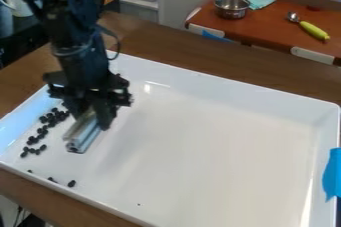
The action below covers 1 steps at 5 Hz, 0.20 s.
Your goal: Sweep into pile
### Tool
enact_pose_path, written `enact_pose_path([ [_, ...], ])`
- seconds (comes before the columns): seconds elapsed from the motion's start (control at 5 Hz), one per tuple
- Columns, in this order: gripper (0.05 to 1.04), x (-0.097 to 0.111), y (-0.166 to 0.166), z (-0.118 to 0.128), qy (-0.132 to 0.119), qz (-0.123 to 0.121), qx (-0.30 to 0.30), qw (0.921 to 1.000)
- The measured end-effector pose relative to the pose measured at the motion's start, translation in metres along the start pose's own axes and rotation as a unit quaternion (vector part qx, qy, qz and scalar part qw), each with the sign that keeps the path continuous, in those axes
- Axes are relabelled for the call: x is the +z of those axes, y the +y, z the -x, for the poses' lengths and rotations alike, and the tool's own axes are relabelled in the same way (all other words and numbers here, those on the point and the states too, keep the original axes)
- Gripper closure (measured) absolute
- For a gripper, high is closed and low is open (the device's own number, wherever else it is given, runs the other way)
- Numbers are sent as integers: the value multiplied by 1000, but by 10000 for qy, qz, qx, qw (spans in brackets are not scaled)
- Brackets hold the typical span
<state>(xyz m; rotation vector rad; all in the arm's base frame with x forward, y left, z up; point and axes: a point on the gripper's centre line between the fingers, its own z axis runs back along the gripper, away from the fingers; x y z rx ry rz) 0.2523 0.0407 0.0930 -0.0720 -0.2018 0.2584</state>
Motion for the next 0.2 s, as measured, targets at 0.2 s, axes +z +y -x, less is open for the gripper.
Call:
enact_pose_path([
  [0.2,704,-11,-15,6,-142,-188,-166,9996],
])
